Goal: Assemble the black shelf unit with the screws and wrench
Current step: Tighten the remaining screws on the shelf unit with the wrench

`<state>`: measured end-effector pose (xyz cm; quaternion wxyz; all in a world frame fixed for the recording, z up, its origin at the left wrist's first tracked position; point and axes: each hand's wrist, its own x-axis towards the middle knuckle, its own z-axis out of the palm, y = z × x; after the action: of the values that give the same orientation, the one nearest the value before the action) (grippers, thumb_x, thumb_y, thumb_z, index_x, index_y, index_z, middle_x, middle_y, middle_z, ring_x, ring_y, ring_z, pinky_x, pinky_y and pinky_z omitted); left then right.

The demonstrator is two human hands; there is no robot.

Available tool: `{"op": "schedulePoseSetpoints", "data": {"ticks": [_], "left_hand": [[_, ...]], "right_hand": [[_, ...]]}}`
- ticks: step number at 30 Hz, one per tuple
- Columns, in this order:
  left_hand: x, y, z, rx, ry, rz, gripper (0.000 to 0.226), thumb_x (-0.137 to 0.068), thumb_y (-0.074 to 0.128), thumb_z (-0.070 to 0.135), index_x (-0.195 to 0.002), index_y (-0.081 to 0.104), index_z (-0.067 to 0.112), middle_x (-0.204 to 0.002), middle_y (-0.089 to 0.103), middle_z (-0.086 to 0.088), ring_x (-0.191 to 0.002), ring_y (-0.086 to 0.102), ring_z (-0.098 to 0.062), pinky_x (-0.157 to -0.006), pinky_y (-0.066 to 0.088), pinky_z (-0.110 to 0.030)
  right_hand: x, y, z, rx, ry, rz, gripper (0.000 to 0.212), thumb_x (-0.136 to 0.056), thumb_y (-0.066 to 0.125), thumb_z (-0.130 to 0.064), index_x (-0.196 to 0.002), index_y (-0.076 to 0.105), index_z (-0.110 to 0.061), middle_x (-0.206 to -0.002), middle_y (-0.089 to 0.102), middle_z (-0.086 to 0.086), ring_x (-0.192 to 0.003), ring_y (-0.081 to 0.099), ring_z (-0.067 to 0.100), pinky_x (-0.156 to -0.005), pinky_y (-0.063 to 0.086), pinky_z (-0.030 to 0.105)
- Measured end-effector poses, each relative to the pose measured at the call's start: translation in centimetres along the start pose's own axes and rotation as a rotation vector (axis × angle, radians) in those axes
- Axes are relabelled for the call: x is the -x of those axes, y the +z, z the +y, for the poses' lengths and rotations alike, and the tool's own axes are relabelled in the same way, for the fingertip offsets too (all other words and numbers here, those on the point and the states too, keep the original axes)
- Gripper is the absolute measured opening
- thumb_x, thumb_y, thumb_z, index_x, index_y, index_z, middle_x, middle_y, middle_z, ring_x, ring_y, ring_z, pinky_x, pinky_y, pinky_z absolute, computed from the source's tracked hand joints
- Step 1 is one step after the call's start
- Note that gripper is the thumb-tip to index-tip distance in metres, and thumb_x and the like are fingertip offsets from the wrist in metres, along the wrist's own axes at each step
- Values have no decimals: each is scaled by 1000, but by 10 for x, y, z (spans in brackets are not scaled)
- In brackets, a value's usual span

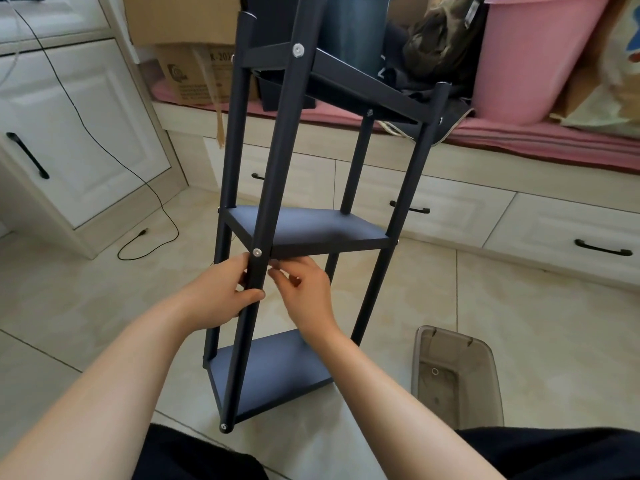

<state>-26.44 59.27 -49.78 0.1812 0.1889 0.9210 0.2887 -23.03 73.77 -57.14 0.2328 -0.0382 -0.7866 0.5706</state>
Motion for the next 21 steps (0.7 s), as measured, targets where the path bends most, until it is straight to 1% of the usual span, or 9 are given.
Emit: {"op": "schedulePoseSetpoints", "data": {"ticks": [3, 5, 8, 10, 12, 15, 17, 19, 21], "left_hand": [[-3, 0, -2, 27, 11, -6, 34, -96, 67, 21, -120, 48, 34, -104, 68, 6, -88, 71, -15, -74, 62, -34], [-4, 0, -3, 39, 23, -8, 29, -95, 67, 20, -110, 49, 38, -103, 69, 7, -85, 72, -13, -70, 62, -30], [-4, -3, -6, 88, 12, -28, 29, -95, 67, 18, -101, 50, 41, -103, 70, 5, -87, 73, -13, -71, 62, -29], [-4, -5, -8, 111, 12, -30, 28, -95, 67, 17, -99, 51, 40, -103, 71, 3, -85, 74, -12, -70, 62, -28], [-4, -6, -9, 120, 18, -27, 26, -94, 68, 17, -98, 53, 37, -102, 72, 2, -84, 74, -11, -68, 62, -27], [-5, -6, -10, 142, 24, -30, 26, -94, 68, 15, -100, 55, 36, -100, 73, 3, -86, 74, -13, -73, 63, -33], [-5, -7, -9, 155, 24, -37, 29, -94, 68, 14, -101, 55, 38, -100, 72, 4, -87, 73, -12, -75, 63, -35], [-6, -8, -11, 154, 27, -29, 29, -94, 67, 14, -100, 54, 39, -99, 72, 7, -87, 73, -10, -72, 63, -32], [-7, -9, -12, 164, 34, -21, 30, -94, 67, 13, -99, 54, 39, -95, 74, 13, -87, 72, -6, -68, 62, -27]], "right_hand": [[0, 9, 8, -11, -42, 84, 15, -91, 68, -9, -104, 77, -9, -100, 64, -7, -91, 56, -11, -79, 43, 5], [-2, 14, 12, 11, -91, 120, 13, -90, 68, -9, -100, 77, -7, -96, 65, -7, -89, 56, -12, -80, 43, 4], [-8, 19, 16, 32, -155, 138, 13, -90, 68, -9, -99, 77, -6, -96, 72, 4, -89, 62, 3, -83, 48, 12], [-12, 23, 18, 12, -159, 145, 13, -91, 67, -9, -98, 77, -6, -93, 72, 6, -87, 63, 11, -83, 48, 13], [-15, 28, 21, -28, -147, 144, 11, -91, 66, -9, -94, 76, -6, -85, 72, 5, -80, 62, 9, -78, 49, 13], [-17, 37, 24, -110, -78, 104, 12, -92, 64, -7, -86, 75, -5, -76, 70, 5, -71, 64, 12, -71, 55, 29], [-20, 41, 26, -145, -43, 103, 14, -92, 63, -6, -85, 75, -5, -76, 72, 5, -72, 67, 13, -71, 56, 34], [-23, 43, 28, -152, -34, 106, 15, -92, 62, -6, -85, 75, -4, -76, 72, 6, -71, 67, 12, -70, 57, 31], [-25, 44, 29, -155, -40, 110, 15, -91, 62, -5, -83, 74, -3, -73, 70, 3, -68, 64, 7, -67, 53, 22]]}}
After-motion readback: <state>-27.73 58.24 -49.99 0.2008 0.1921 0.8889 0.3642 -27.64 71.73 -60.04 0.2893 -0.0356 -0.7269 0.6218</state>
